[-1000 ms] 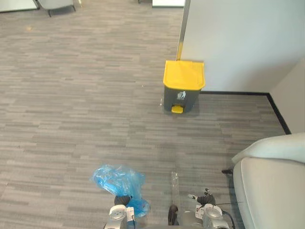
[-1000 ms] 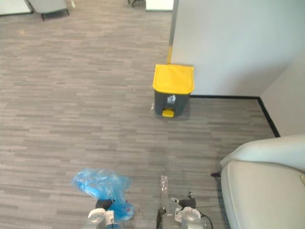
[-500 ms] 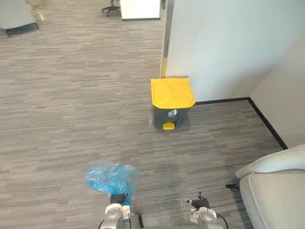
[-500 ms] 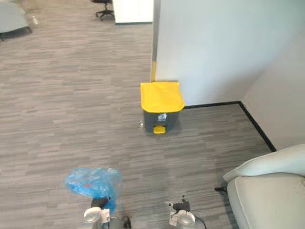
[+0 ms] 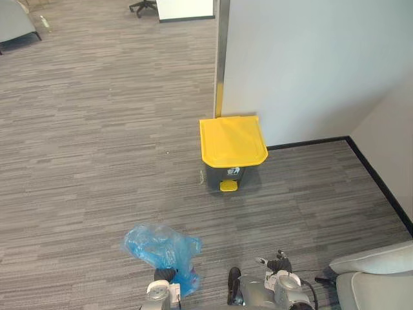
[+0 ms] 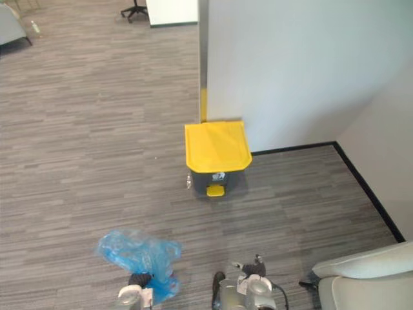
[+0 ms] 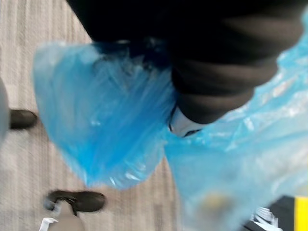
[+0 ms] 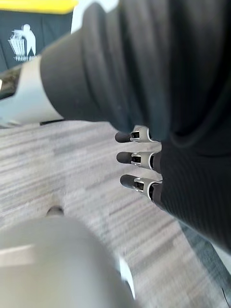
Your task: Gather rubbish on tea table into small bin, then transfer packed bag to large trash can.
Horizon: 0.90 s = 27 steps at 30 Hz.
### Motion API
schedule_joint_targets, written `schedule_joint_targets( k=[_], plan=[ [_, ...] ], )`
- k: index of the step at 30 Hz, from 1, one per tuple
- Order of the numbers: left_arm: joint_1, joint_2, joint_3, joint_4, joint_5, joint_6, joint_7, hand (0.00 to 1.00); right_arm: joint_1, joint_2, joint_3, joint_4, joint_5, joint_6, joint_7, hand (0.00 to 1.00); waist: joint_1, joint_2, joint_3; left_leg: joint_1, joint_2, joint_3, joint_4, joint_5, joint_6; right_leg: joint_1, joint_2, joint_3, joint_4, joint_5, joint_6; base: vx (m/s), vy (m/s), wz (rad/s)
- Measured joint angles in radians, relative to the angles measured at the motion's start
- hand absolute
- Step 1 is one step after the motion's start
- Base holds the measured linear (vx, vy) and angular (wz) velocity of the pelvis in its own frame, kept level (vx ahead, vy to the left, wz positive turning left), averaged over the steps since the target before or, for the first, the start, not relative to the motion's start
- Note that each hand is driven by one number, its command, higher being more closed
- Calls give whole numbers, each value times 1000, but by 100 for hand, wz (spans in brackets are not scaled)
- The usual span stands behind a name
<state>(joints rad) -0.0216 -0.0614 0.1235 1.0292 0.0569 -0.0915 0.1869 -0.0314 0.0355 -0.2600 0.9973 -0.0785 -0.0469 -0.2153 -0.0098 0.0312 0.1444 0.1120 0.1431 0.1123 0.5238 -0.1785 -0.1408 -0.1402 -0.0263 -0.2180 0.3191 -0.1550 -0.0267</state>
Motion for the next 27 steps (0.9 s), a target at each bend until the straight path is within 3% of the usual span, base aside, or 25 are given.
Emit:
schedule_joint_targets(
  k=[1,2,4,6,8,9,10,12,14,16,18,19,21,24,25,26,27],
  plan=[
    [5,3,8,-11,-1,-1,0,100,8,-1,18,-1,0,0,0,0,10,-4,4,-83,24,-9,200,64,-64,50,5,10,-37,-7,-10,353,-49,-20],
    [23,5,18,-29,-1,-2,1,100,5,0,35,-2,1,0,-1,0,16,4,5,-186,66,8,377,6,-19,109,18,24,-79,-21,-23,233,1,-32],
    [29,5,18,-48,-2,-3,2,100,7,3,36,-2,1,1,-1,0,18,2,7,-233,86,50,378,-48,12,149,18,35,-107,-22,-22,220,42,-26],
    [35,5,17,-69,-4,-8,2,100,11,12,35,-2,3,2,-1,0,33,-3,5,-261,82,127,159,-85,48,181,1,69,-135,-19,8,221,101,-50],
    [35,5,15,-64,-9,-8,2,100,14,12,34,-4,4,3,-1,0,36,12,-3,-269,61,122,-125,-17,70,194,-2,92,-133,-31,39,271,195,-45],
    [34,7,19,-61,-10,-10,3,100,16,14,27,-1,4,6,0,0,47,-3,-12,-244,29,126,-193,50,59,198,-20,122,-132,-37,65,323,192,-16],
    [27,17,21,-61,-10,-10,5,100,28,25,24,-3,3,6,-1,0,43,-29,-27,-225,-3,137,-237,64,72,194,-38,122,-151,-31,79,339,206,-7],
    [18,18,16,-52,-10,-9,5,100,33,28,11,7,2,9,1,0,49,-55,-35,-213,-36,149,-243,50,91,212,-71,131,-172,-33,84,230,147,-2],
    [24,17,15,-45,-11,-10,4,100,31,29,6,6,1,9,1,0,58,-54,-33,-171,-49,185,-267,39,106,208,-87,156,-124,-31,87,176,143,-40],
    [26,20,14,-41,-11,-8,5,100,30,29,14,1,0,8,3,0,64,-39,-24,-93,-53,210,-318,18,109,129,-90,188,91,-39,109,100,142,-50],
    [35,34,-4,-41,-11,-7,5,100,31,29,27,-11,0,7,3,0,58,-47,-13,-47,-68,217,-330,-22,118,-3,-119,199,381,-12,157,83,109,-17],
    [35,43,-5,-36,-11,-2,5,100,30,28,30,-24,-1,8,4,0,53,-52,-11,-23,-71,218,-330,-37,117,-46,-134,195,491,4,145,163,55,1],
    [35,48,-3,-32,-11,8,5,100,32,28,28,-31,-2,7,3,0,52,-59,-13,20,-71,217,-339,-53,116,-84,-148,154,542,-67,123,206,-6,3],
    [32,43,-4,-15,-11,11,4,100,18,28,27,-35,-2,7,4,0,28,-57,-13,43,-55,203,-349,-59,96,-141,-126,92,370,-102,96,243,-103,20],
    [33,43,-4,-14,-11,11,4,100,14,28,27,-33,-2,8,4,0,25,-56,-12,54,-51,198,-351,-62,88,-142,-106,91,282,-81,84,325,-160,32],
    [33,49,-4,-11,-11,11,3,100,23,28,27,-18,-1,7,5,0,20,-77,-17,66,-66,167,-356,-73,68,-117,-73,116,98,56,42,278,-131,27],
    [21,39,-2,7,-10,13,3,100,16,20,15,-15,-2,6,6,0,16,-48,-14,81,-45,133,-361,-79,59,-92,-54,103,94,54,34,357,-142,25]
  ],
)
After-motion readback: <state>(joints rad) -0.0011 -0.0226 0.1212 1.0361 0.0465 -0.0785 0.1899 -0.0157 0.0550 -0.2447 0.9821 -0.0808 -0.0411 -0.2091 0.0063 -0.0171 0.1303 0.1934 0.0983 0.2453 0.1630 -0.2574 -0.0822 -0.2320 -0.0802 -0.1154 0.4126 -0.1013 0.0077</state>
